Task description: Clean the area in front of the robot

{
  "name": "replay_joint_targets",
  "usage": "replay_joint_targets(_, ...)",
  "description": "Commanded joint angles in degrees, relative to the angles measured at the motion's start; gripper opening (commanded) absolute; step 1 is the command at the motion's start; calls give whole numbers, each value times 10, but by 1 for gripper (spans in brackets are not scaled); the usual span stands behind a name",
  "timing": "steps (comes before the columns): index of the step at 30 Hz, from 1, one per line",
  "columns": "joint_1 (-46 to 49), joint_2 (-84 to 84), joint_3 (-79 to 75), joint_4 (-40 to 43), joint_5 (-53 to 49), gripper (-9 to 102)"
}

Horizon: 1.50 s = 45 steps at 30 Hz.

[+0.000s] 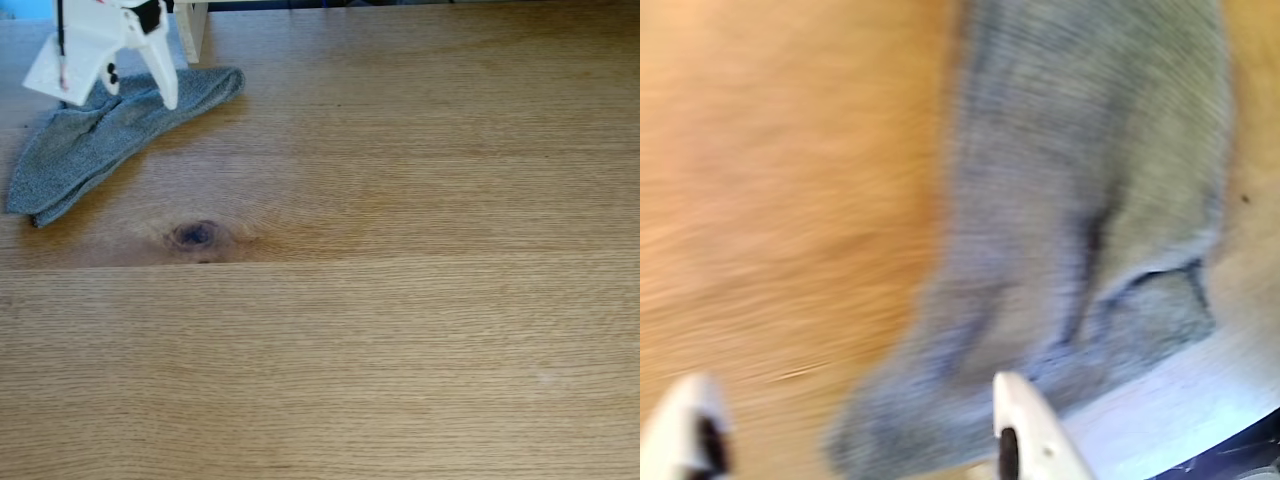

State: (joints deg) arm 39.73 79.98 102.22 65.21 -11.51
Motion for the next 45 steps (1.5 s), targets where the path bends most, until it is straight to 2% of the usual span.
replay_joint_targets(1,-171,112,-11,38,65,14)
replay_joint_targets(4,-282,145,-11,40,100,8)
replay_joint_targets(6,-332,162,-11,38,129,0)
replay_joint_targets(8,-365,178,-11,39,161,0)
replay_joint_targets(12,-390,221,-11,39,228,0)
replay_joint_targets(15,-400,245,-8,37,235,0)
replay_joint_targets(18,-387,294,24,1,242,0)
replay_joint_targets(22,-371,425,137,-42,229,0)
replay_joint_targets(30,-358,750,474,-135,198,0)
replay_joint_targets(38,-375,942,677,-79,176,0)
replay_joint_targets(45,-396,1020,801,-9,163,0)
